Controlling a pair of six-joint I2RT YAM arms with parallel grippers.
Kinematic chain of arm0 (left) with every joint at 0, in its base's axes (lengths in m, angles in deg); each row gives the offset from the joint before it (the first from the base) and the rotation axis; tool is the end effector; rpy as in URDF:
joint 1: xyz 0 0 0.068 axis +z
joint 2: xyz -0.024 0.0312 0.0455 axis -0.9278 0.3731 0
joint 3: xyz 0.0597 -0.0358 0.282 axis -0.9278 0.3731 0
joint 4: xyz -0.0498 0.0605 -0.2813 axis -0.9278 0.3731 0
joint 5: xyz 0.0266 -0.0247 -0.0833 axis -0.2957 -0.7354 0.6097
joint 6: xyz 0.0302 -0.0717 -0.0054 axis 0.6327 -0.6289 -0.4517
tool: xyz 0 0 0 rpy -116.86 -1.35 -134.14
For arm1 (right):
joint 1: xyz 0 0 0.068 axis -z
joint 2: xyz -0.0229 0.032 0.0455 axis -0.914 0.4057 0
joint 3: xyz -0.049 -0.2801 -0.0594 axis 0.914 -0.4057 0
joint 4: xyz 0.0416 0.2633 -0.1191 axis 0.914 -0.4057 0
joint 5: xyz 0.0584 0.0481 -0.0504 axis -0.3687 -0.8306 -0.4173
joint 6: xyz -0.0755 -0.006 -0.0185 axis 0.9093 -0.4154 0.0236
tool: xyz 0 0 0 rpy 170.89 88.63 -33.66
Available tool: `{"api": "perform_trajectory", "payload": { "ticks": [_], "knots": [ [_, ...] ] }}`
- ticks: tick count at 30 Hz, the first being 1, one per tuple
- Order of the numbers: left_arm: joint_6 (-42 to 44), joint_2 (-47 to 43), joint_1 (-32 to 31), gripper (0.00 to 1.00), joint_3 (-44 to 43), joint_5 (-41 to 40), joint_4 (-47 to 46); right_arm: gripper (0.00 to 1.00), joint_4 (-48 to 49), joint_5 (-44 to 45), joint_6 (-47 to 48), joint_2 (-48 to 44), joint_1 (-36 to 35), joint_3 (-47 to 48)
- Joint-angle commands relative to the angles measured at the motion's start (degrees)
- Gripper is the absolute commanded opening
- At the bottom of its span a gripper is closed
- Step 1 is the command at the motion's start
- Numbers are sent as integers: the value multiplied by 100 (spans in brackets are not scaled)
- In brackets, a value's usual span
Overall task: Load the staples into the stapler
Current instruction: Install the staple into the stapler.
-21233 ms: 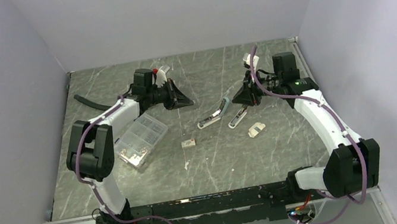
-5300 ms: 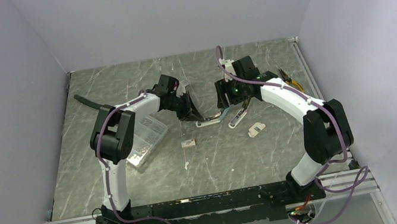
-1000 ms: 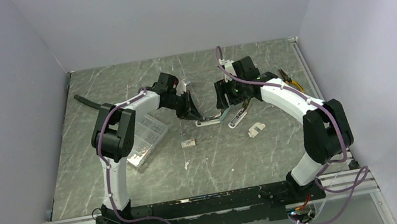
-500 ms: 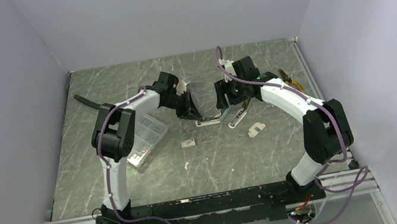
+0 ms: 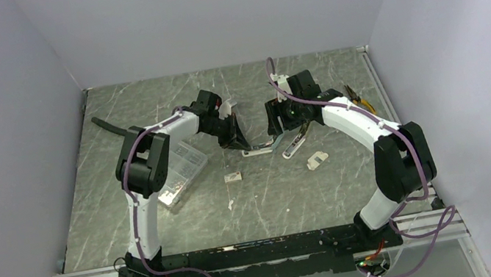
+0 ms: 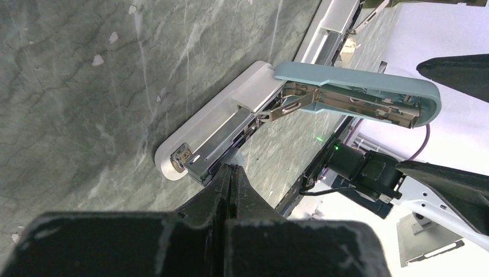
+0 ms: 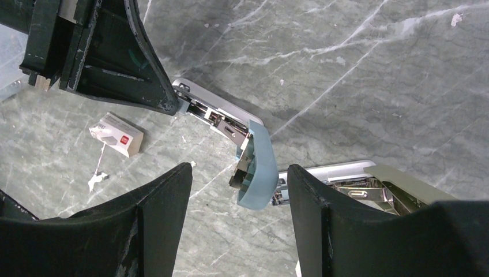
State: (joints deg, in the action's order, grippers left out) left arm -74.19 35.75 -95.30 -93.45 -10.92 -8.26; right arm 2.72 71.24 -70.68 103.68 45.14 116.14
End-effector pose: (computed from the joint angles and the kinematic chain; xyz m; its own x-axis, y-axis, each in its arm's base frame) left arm 0.4159 -0.2661 0.1232 -0.9945 0.0780 -0.0695 0.1030 0.6245 -0.7742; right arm 0.3598 0.1587 0.2292 -0.7641 -0.1930 -0.6155 -0.4467 0.8467 0.2891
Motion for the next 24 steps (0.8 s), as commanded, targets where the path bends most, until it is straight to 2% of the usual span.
{"api": "perform_trajectory", "payload": {
  "ticks": [1, 24],
  "knots": [
    [43, 4, -18, 3, -148, 156, -51, 65, 194, -124, 45, -4, 17, 1],
    [111, -131, 2, 3, -150, 155, -135, 65, 219, -139, 42, 18, 19, -3]
  ]
}}
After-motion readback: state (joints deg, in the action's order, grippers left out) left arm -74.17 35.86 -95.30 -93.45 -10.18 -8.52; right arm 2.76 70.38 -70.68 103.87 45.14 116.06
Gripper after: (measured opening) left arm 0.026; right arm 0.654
